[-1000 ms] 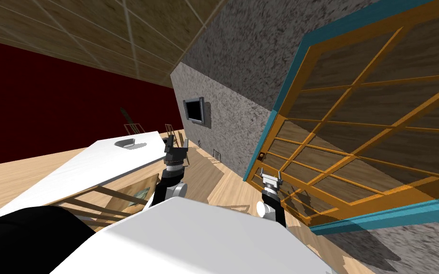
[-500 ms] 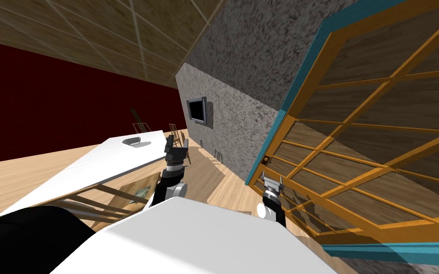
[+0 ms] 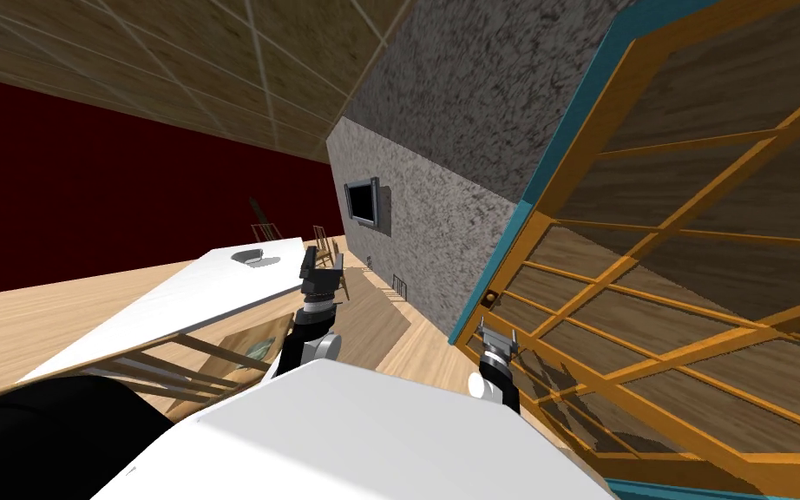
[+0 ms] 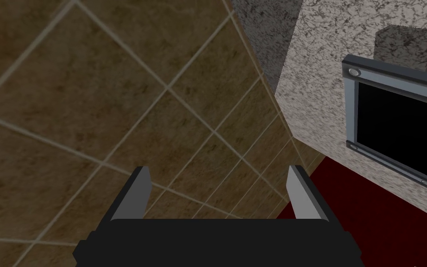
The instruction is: Pull the door open
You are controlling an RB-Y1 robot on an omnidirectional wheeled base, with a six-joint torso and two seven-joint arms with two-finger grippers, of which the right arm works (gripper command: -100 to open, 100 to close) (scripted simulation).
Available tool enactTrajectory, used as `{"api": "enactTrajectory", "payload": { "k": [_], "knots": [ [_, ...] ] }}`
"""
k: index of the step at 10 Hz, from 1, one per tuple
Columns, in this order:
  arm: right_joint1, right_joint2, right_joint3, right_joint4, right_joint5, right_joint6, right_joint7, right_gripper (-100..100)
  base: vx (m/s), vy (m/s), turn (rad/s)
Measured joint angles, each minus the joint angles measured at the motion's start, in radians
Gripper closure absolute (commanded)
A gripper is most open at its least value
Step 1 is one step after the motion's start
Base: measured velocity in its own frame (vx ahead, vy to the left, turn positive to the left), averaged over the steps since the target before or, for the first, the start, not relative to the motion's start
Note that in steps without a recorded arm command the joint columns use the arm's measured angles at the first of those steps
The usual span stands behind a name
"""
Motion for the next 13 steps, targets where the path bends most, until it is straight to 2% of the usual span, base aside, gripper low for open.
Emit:
{"api": "enactTrajectory", "payload": {
  "k": [3,4,6,13],
  "knots": [
    [-0.016,-0.004,0.002,0.074,-0.046,-0.024,-0.057,-100,0.072,-0.057,0.1],
    [-0.015,-0.005,-0.001,0.078,-0.064,-0.02,-0.069,-100,0.048,-0.042,0.02],
    [-0.028,-0.01,0.0,0.116,-0.081,-0.029,-0.093,-100,0.048,-0.039,0.077],
    [-0.072,-0.018,0.0,0.267,-0.175,-0.068,-0.2,-100,0.069,-0.054,0.085]
  ]
}}
